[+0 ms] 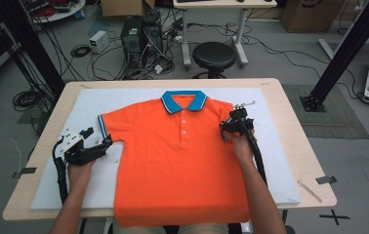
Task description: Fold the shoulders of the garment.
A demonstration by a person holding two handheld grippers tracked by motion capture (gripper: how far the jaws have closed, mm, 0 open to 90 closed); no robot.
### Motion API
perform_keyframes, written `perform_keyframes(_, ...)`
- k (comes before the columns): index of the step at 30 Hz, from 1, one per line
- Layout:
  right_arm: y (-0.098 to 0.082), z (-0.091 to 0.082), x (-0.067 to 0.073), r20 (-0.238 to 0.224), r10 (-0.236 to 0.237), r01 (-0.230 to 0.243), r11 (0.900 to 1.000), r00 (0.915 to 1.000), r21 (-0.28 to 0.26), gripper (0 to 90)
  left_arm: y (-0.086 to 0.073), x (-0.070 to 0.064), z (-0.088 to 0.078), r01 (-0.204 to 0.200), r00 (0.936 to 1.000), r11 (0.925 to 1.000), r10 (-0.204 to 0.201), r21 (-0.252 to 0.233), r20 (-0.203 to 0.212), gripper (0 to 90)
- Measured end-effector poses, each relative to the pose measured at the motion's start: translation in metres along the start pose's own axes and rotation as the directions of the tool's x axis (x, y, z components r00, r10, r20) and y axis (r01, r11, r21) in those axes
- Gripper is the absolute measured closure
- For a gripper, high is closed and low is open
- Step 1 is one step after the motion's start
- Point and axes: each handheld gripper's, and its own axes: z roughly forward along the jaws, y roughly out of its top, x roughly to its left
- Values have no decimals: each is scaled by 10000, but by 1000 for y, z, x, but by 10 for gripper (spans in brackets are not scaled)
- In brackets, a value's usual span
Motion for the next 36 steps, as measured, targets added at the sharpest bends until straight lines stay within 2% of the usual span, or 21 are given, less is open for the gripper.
perform_keyframes(1, 0, 3, -2, -238, 141, -140, 9999, 9996, 20, 644, 0, 0, 0, 3, 10000, 10000, -3, -1, 5, 188)
perform_keyframes(2, 0, 3, -2, -238, 141, -140, 9999, 9996, 20, 644, 0, 0, 0, 3, 10000, 10000, -3, -1, 5, 188)
perform_keyframes(3, 1, 2, -3, -439, -141, 141, 9999, 9989, -6, 832, 0, 0, 0, 12, 10000, 10000, -12, 4, 0, 188)
perform_keyframes(5, 3, 0, -2, -547, -478, 471, 9988, 9974, -134, 862, 0, 0, 0, 39, 10000, 10000, -39, -9, 8, 188)
perform_keyframes(8, 5, -6, 5, -1002, -944, 867, 9931, 9905, -789, 865, 0, 0, 0, 38, 10000, 10000, -38, -6, 8, 188)
perform_keyframes(9, 5, -6, 5, -1002, -944, 867, 9931, 9905, -789, 865, 0, 0, 0, 38, 10000, 10000, -38, -6, 8, 189)
perform_keyframes(10, 7, -9, 12, -1416, -1410, 1227, 9838, 9798, -1305, 861, 0, 1, 0, 46, 10000, 10000, -46, -5, 9, 189)
perform_keyframes(12, 8, -11, 16, -1534, -1614, 1377, 9783, 9749, -1546, 814, 0, 1, 0, 40, 10000, 10000, -40, 7, 19, 189)
perform_keyframes(13, 9, -15, 21, -1546, -1604, 1285, 9718, 9749, -1980, 628, 0, 1, 0, 55, 10000, 10000, -55, -4, 23, 189)
perform_keyframes(14, 9, -17, 22, -1388, -1573, 1257, 9690, 9778, -2125, 588, 0, 1, 0, 52, 10000, 10000, -52, -4, 23, 189)
perform_keyframes(17, 10, -18, 23, -853, -1725, 1534, 9688, 9813, -1946, 539, 0, 1, 0, 46, 10000, 10000, -46, 1, 22, 189)
perform_keyframes(18, 9, -14, 23, -691, -1770, 1671, 9773, 9818, -1300, 497, 0, 1, 0, 44, 10000, 10000, -44, -5, 14, 189)
perform_keyframes(22, 7, -7, 26, -1005, -1903, 1846, 9808, 9766, -634, 497, 0, 1, 0, 44, 10000, 10000, -44, 3, 17, 189)
perform_keyframes(24, 5, -1, 29, -1078, -2048, 2021, 9787, 9728, -357, 547, 0, 1, 0, 46, 10000, 10000, -46, 4, 20, 189)
perform_keyframes(26, 3, 6, 36, -783, -2513, 2526, 9675, 9647, 74, 666, 0, 0, 0, 41, 10000, 10000, -41, -9, 7, 189)
perform_keyframes(27, 3, 6, 36, -783, -2513, 2526, 9675, 9647, 74, 666, 0, 1, 0, 44, 10000, 10000, -44, 1, 19, 189)
perform_keyframes(29, 4, 8, 39, -672, -2806, 2815, 9595, 9575, 53, 803, 0, 1, 0, 19, 10000, 10000, -19, 14, 18, 189)
perform_keyframes(32, 6, 8, 41, -602, -2944, 2952, 9554, 9538, 53, 866, 0, 1, 0, 16, 10000, 10000, -16, 6, 8, 189)
perform_keyframes(34, 8, 8, 41, -785, -2813, 2818, 9595, 9564, -44, 874, 0, 1, 0, 43, 10000, 10000, -43, 9, 32, 189)
perform_keyframes(35, 10, 5, 39, -1346, -2411, 2356, 9703, 9611, -556, 873, 0, 1, 0, 65, 10000, 10000, -65, 3, 30, 189)
perform_keyframes(36, 10, 5, 39, -1346, -2411, 2356, 9703, 9611, -556, 873, 0, 2, 0, 79, 10000, 10000, -79, 3, 27, 189)
